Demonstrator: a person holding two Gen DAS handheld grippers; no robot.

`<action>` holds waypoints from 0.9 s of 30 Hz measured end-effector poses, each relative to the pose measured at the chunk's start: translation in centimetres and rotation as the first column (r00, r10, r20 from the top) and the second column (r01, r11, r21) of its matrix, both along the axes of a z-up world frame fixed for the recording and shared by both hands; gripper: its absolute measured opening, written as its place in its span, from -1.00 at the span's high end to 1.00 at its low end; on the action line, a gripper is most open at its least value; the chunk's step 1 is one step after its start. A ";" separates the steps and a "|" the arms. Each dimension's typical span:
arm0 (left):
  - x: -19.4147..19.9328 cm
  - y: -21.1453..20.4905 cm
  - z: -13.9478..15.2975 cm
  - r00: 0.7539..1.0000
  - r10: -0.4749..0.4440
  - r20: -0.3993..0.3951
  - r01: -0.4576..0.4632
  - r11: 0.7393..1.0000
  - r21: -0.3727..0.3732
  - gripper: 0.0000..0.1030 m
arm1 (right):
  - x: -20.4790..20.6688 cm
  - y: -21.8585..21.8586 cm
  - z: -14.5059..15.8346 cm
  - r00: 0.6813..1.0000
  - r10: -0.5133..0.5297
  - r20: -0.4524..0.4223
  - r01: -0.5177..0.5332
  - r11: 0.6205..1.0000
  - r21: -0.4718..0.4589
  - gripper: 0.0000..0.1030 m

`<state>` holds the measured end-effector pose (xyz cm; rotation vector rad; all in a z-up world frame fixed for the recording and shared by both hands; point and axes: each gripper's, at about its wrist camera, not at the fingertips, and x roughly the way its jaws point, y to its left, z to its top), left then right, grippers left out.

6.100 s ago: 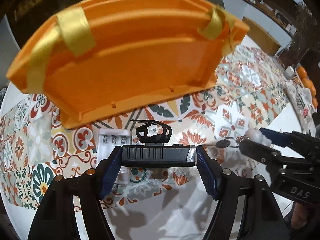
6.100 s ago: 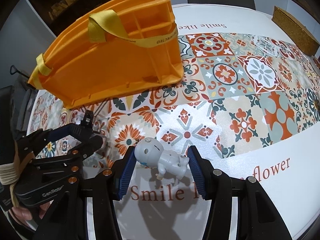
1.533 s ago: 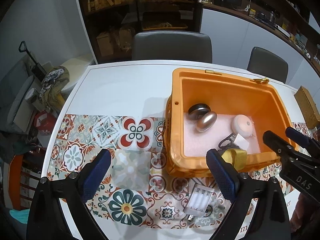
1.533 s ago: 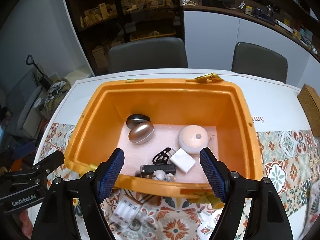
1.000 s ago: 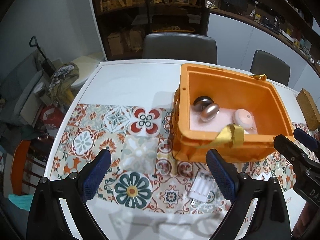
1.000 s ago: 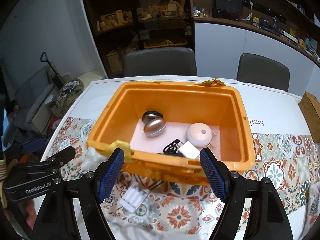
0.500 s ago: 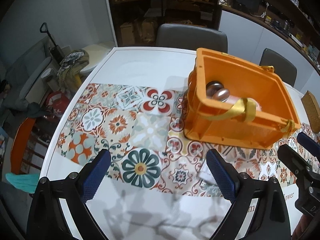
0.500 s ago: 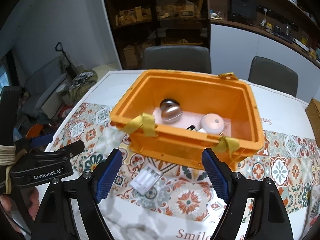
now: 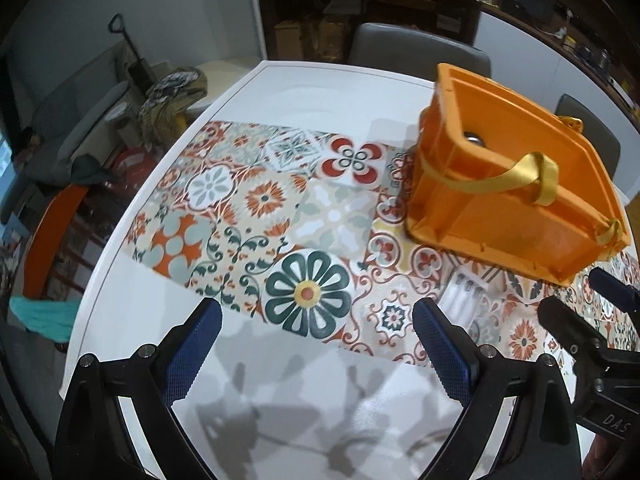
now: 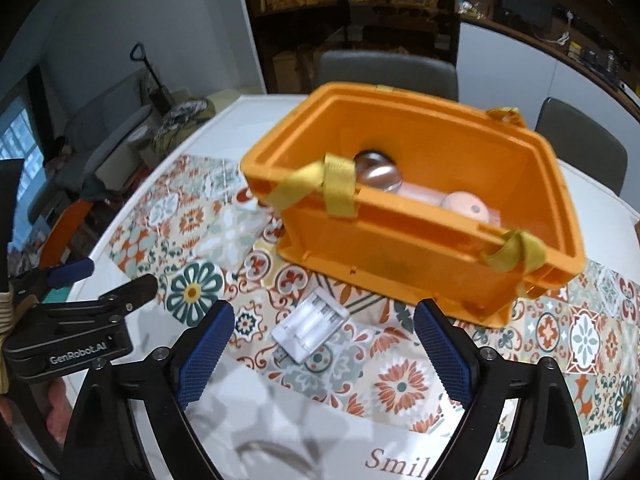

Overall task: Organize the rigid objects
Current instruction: 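Withdraw both tools and reach the right tool to the white battery charger, then close the right tool on the white battery charger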

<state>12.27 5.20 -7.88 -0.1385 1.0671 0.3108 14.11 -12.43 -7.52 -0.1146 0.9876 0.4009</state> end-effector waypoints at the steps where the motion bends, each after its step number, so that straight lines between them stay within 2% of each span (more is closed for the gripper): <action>1: -0.2 0.0 -0.2 1.000 0.009 0.000 -0.009 1.000 0.013 -0.89 | 0.1 0.2 -0.4 1.000 0.010 -0.007 -0.010 1.000 -0.007 -0.80; 6: -0.7 0.2 -1.5 0.999 0.027 -0.018 -0.026 0.999 0.034 -0.89 | 0.3 0.9 -1.9 0.999 0.044 -0.025 -0.045 0.998 -0.032 -0.81; 17: -1.2 0.9 -5.5 0.990 0.095 -0.102 -0.094 0.995 0.016 -0.89 | 1.1 2.9 -5.6 0.987 0.144 -0.070 -0.149 0.986 -0.073 -0.82; 27: -1.0 1.2 -7.9 0.980 0.126 -0.151 -0.123 0.992 0.029 -0.89 | 2.6 3.4 -9.2 0.976 0.158 -0.151 -0.173 0.981 -0.088 -0.83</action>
